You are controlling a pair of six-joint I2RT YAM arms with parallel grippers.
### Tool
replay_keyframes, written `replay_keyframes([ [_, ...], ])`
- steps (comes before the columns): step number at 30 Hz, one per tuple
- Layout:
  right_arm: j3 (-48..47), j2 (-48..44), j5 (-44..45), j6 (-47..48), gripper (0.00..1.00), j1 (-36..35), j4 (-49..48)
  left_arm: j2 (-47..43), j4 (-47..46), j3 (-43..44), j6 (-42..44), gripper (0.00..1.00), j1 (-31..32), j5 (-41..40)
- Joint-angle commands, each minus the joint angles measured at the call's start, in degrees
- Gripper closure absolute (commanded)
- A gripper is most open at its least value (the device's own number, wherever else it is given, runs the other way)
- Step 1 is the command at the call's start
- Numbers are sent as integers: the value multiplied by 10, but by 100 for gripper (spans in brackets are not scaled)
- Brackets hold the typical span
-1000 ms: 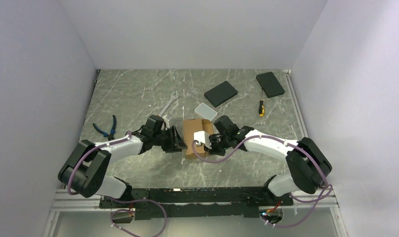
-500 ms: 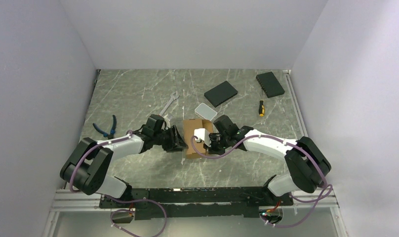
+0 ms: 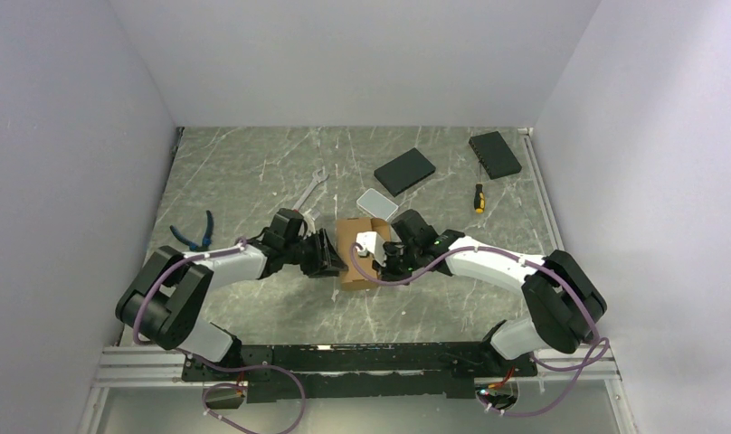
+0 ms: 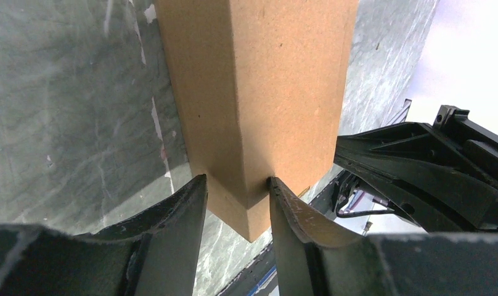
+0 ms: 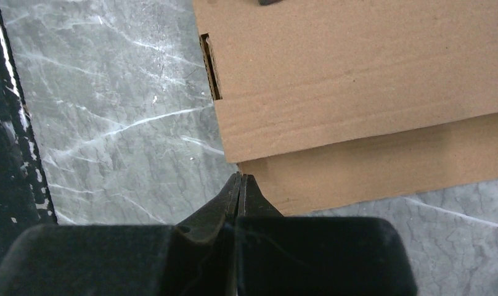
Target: Fold the paper box
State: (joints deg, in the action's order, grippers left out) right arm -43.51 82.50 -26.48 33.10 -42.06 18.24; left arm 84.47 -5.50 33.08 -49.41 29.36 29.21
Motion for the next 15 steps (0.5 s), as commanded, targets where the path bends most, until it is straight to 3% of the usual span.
replay_keyframes([
  [1,-33,-6,-5,-49,100,1,-44,17,9,12,2,54,8,-13],
  [15,-31,6,-37,-77,100,-11,-60,33,-3,16,-3,54,9,-8],
])
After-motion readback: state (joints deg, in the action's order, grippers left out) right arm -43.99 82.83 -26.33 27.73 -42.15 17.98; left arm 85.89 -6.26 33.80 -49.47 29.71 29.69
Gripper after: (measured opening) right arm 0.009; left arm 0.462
